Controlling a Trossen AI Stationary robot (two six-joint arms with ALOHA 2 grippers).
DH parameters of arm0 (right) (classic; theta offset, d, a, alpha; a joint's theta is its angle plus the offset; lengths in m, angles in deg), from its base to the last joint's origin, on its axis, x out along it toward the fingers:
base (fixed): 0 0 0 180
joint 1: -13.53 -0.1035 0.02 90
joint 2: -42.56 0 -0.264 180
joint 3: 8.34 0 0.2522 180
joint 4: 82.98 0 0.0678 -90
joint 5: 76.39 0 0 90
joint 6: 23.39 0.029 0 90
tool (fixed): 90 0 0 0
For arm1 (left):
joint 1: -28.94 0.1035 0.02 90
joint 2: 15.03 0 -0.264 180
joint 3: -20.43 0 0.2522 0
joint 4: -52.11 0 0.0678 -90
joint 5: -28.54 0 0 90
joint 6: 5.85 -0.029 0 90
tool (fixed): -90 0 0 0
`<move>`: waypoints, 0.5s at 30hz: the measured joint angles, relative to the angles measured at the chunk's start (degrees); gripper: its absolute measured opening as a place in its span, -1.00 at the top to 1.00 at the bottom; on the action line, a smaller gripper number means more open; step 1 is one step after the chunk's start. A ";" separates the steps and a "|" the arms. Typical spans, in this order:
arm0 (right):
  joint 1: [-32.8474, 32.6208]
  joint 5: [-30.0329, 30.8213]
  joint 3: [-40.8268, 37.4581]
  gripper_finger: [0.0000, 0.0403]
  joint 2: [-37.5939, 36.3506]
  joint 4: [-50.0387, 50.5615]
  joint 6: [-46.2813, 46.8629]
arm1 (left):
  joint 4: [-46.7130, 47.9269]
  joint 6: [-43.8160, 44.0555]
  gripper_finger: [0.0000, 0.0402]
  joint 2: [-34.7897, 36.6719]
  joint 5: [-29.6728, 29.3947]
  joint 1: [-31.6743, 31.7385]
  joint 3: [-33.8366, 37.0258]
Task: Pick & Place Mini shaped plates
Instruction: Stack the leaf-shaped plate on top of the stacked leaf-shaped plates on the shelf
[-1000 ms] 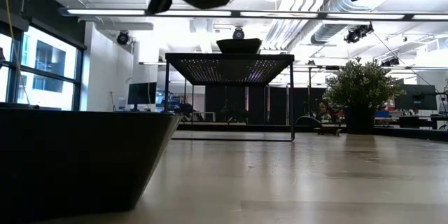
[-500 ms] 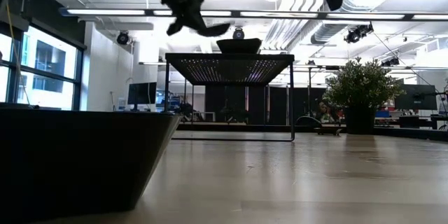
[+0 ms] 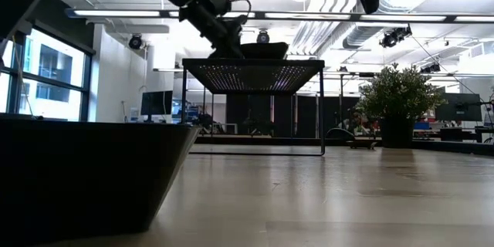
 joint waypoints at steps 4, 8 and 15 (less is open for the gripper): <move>0.01 0.91 0.00 0.99 0.00 0.12 0.10 | 0.20 -1.15 1.00 -1.28 -1.85 0.00 0.00; 0.00 1.90 0.00 0.99 0.00 0.14 0.10 | -0.09 -1.33 0.99 -1.44 -3.46 0.00 0.00; 0.00 2.70 0.00 0.99 0.00 0.14 -0.29 | -2.06 -1.12 0.89 -1.44 -5.07 -0.02 0.00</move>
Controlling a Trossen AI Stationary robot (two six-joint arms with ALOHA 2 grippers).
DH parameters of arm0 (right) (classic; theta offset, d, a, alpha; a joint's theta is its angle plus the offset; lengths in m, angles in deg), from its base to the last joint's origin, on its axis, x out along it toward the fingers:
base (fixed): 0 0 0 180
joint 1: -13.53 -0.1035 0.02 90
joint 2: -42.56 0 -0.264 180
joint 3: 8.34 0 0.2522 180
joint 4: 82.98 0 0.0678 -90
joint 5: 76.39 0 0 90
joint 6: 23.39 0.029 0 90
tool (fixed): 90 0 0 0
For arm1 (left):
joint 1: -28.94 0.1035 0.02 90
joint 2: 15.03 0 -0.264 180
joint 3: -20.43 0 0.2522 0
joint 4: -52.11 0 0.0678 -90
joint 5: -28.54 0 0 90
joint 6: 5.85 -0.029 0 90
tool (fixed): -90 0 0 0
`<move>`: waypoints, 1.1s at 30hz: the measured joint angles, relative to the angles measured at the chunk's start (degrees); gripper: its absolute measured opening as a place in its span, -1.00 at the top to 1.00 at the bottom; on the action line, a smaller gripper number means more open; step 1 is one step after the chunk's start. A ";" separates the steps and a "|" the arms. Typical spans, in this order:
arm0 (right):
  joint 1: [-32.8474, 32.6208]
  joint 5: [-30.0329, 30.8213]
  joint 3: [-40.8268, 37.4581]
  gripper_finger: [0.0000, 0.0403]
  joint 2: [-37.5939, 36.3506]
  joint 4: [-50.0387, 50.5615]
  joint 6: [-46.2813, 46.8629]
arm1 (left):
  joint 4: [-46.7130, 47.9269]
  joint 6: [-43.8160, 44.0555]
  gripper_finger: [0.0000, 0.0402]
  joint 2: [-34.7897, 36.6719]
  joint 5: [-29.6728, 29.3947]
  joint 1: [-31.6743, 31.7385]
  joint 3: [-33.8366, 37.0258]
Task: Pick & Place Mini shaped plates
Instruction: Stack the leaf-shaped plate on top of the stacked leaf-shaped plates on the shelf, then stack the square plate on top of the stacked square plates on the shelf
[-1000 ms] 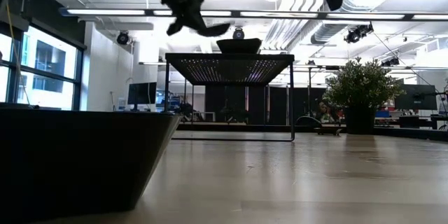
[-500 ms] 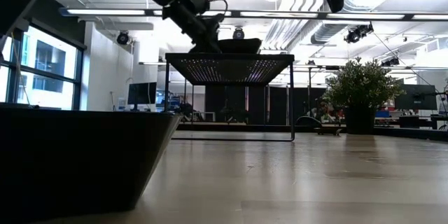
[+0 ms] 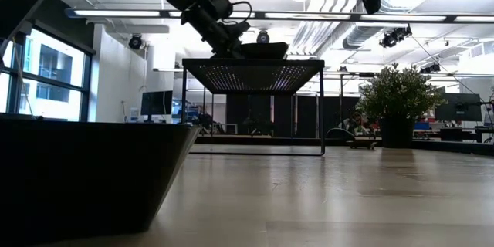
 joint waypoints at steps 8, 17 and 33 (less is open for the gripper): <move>0.00 0.00 0.00 1.00 0.00 0.00 -0.78 | 0.28 0.04 0.74 0.00 0.04 0.00 0.00; 0.00 0.00 0.00 0.99 0.00 0.01 -1.07 | -0.19 -0.18 0.72 0.10 0.95 0.00 0.02; 0.05 1.88 0.00 1.00 -2.71 8.00 2.01 | -3.24 -2.80 0.99 10.13 -7.34 -10.81 5.32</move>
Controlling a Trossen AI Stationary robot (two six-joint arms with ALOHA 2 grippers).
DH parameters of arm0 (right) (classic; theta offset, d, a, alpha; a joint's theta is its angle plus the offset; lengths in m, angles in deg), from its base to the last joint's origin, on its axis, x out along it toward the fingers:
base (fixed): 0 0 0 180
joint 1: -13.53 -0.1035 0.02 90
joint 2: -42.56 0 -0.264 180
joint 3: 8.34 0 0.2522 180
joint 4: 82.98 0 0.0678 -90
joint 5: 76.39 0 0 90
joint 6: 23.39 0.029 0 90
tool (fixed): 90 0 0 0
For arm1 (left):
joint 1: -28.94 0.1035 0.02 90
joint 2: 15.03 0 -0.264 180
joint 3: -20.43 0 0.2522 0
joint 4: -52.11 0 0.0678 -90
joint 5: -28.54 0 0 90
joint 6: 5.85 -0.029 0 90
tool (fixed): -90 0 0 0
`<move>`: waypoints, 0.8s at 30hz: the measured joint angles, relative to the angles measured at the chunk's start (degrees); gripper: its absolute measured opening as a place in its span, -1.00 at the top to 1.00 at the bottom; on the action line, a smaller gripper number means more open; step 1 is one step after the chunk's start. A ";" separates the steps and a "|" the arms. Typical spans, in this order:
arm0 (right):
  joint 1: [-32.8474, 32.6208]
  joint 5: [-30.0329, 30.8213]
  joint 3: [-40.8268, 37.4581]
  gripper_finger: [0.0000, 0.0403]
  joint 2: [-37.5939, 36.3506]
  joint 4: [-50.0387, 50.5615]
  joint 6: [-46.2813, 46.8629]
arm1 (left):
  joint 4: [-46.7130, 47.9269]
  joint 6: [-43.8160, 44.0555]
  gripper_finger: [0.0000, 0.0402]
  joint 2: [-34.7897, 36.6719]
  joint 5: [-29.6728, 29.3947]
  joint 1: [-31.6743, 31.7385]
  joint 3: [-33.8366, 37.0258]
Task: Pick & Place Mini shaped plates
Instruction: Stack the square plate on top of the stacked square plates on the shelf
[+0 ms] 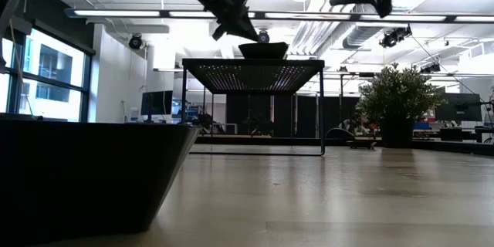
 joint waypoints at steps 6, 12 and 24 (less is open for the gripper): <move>2.71 1.55 0.00 1.00 -2.97 13.13 8.28 | -13.62 0.49 1.00 8.30 -1.22 -5.03 13.47; 6.28 0.91 -1.33 1.00 -2.70 20.24 18.61 | -27.71 4.41 1.00 19.57 -3.30 -6.47 28.79; 16.22 0.20 -23.15 0.98 -2.34 7.67 51.34 | -29.98 8.91 1.00 33.60 -9.68 -6.44 43.23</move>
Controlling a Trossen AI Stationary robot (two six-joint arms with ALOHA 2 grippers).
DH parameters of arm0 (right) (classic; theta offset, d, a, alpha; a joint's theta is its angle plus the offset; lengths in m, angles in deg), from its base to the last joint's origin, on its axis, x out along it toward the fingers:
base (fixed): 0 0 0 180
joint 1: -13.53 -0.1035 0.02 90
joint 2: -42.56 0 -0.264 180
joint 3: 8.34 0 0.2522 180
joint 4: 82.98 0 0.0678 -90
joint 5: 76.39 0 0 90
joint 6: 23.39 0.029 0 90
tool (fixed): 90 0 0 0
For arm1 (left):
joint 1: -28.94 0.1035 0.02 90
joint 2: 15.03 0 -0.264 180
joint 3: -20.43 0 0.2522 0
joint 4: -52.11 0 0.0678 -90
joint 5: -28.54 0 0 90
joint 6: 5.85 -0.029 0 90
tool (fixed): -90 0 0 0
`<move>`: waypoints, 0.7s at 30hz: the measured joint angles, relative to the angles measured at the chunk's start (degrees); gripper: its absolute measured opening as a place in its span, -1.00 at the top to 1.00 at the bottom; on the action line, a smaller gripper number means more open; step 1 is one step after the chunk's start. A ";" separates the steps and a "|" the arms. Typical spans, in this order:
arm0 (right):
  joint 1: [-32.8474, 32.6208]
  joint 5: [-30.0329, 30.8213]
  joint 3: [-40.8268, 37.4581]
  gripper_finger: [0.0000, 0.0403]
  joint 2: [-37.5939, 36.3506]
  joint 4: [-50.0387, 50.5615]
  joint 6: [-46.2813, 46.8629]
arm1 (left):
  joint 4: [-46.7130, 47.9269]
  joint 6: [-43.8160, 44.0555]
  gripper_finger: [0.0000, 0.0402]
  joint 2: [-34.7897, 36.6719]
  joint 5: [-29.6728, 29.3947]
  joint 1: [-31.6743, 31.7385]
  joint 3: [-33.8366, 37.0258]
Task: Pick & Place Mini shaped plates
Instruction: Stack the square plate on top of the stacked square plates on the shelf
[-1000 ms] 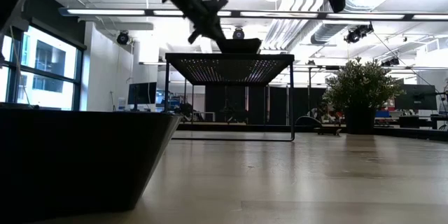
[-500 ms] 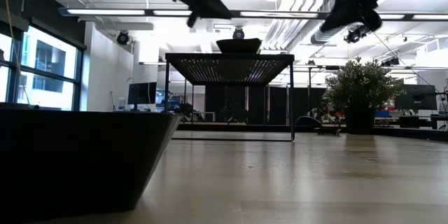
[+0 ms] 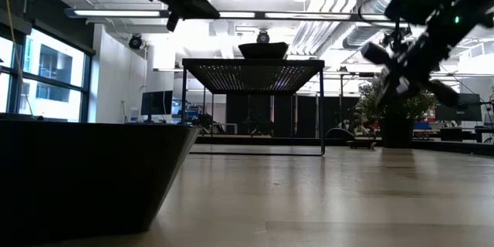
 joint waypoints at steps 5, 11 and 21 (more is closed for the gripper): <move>6.23 -1.95 -3.39 0.77 2.45 -2.45 3.32 | 1.55 2.78 1.00 0.83 0.27 0.00 0.57; 12.21 0.64 -3.67 0.50 8.57 -8.68 2.02 | 3.22 2.78 1.00 0.81 1.10 0.00 0.57; 17.73 1.83 -3.67 0.47 23.12 -21.72 -1.78 | 3.34 2.78 1.00 0.81 2.21 0.00 0.57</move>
